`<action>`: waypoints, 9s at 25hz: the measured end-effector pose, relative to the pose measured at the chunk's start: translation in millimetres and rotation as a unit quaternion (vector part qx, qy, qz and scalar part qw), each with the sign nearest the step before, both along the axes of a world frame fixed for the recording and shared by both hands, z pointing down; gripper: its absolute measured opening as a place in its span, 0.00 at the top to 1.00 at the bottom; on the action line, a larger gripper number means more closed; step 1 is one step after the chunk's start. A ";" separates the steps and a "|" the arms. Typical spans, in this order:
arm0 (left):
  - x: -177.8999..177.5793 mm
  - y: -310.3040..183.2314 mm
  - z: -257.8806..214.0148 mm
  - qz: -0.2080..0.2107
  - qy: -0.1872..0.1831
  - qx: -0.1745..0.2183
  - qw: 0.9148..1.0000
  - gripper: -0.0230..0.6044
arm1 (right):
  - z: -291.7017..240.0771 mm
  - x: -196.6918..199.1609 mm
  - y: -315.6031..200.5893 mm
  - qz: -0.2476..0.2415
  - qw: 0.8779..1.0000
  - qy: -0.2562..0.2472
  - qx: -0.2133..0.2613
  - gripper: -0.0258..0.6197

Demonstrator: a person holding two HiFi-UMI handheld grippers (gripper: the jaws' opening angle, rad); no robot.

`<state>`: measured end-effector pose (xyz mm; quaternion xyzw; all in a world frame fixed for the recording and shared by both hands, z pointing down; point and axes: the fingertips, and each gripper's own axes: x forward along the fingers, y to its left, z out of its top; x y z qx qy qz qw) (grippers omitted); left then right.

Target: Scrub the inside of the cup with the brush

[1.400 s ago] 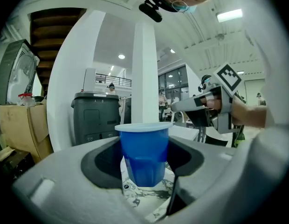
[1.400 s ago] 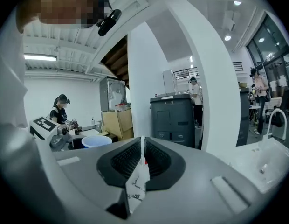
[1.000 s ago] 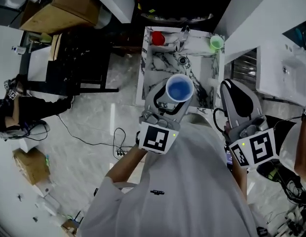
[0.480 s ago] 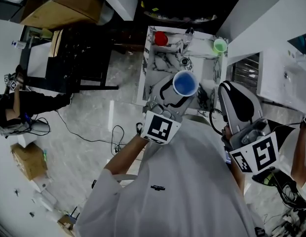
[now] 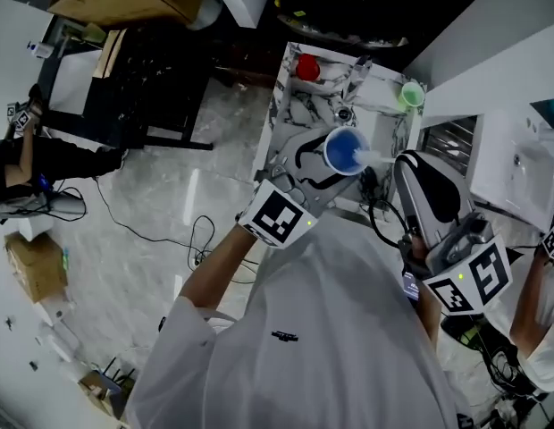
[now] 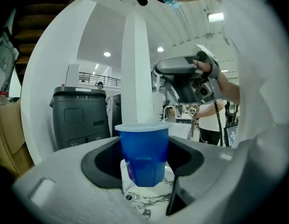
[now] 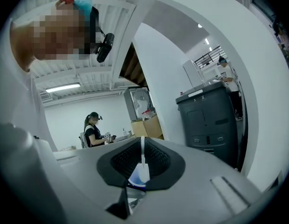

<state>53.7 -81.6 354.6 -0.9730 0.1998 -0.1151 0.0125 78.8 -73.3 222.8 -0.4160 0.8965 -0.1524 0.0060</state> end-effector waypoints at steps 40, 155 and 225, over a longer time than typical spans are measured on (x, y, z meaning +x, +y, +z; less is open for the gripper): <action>6.9 31.7 -34.2 0.044 0.000 -0.007 0.999 0.53 | 24.2 -48.2 21.4 -0.078 0.996 0.032 -0.015 0.92; 22.2 58.8 -33.7 0.070 -0.006 0.010 0.998 0.53 | 21.0 -25.5 24.5 -0.050 0.997 0.064 -0.002 0.92; 18.6 62.3 -9.2 0.070 -0.037 -0.011 0.997 0.53 | 2.5 -28.7 30.2 -0.067 0.997 0.028 -0.004 0.92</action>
